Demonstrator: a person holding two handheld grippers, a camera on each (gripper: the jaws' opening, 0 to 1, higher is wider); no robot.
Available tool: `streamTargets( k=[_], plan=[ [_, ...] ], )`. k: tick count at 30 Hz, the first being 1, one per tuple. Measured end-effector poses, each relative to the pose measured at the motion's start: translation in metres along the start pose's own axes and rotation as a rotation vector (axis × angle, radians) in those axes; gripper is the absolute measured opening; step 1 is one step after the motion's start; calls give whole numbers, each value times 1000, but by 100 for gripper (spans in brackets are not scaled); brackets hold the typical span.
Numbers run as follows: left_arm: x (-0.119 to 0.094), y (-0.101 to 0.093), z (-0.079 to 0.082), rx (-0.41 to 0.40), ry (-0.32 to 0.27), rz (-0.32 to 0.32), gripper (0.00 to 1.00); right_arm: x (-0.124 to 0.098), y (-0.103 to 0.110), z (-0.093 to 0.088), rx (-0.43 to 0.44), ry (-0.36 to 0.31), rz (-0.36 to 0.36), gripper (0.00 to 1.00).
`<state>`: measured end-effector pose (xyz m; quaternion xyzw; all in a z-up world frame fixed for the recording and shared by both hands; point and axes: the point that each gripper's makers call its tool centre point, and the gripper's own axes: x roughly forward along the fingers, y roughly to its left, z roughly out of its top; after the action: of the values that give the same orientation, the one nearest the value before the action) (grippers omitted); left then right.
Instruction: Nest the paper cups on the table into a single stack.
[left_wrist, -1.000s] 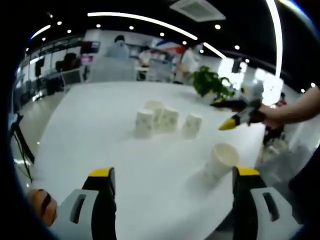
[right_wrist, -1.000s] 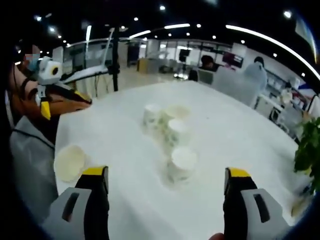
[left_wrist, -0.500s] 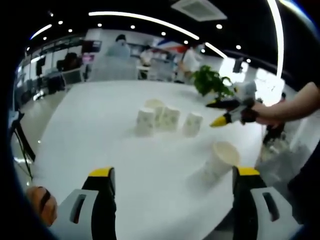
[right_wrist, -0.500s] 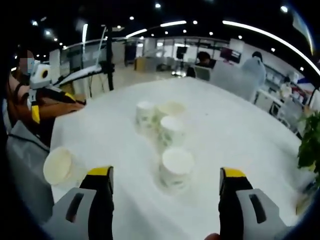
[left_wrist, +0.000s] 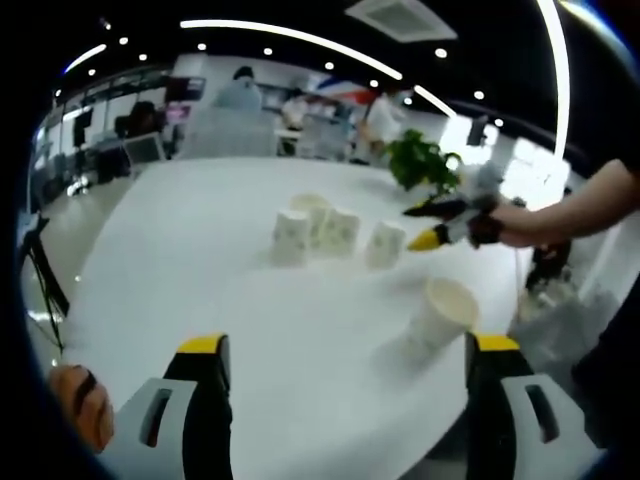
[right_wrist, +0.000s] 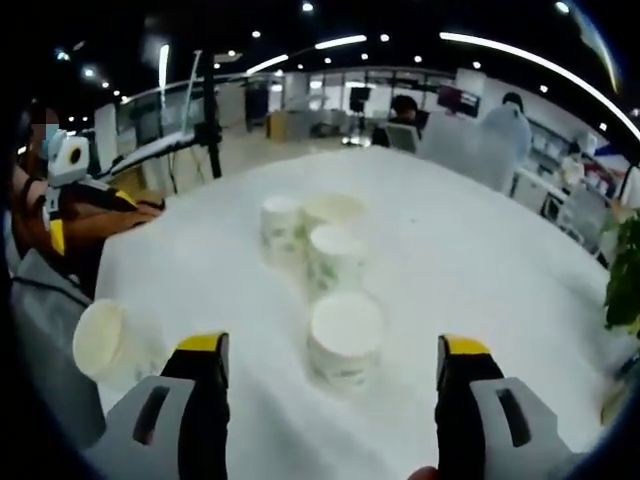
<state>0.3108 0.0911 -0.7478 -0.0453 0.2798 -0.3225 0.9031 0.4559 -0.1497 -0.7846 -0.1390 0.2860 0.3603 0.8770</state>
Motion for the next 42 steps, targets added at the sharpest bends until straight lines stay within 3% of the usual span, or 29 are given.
streamTargets(
  k=[11,29,42],
  plan=[
    [-1,1,-3,9,13,7,97,8,-7,-4,22,13,4,78],
    [1,1,-5,6,17,4,97,11,-8,6,-6,-1,31,53],
    [-1,0,-8,5,24,8,97,18,-4,8,-23,6,65,42]
  ],
)
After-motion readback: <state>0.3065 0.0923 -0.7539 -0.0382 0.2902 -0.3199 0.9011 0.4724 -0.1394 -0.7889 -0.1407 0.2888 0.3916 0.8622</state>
